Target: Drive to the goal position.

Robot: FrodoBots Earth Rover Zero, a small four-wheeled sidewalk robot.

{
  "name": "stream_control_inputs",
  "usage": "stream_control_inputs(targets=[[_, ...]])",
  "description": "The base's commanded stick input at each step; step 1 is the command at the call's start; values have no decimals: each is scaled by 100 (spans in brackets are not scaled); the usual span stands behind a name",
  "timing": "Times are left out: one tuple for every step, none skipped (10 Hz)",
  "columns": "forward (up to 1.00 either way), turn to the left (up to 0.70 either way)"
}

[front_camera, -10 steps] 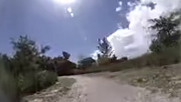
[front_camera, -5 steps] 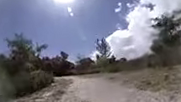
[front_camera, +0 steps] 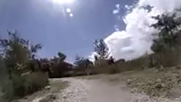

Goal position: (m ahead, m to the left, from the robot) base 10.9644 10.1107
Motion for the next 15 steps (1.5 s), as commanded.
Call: stream_control_inputs(targets=[[85, 0], [85, 0], [85, 0], [85, 0], [85, 0], [85, 0], [85, 0], [85, 0], [85, 0], [85, 0], [85, 0], [85, 0], [85, 0], [85, 0], [85, 0]])
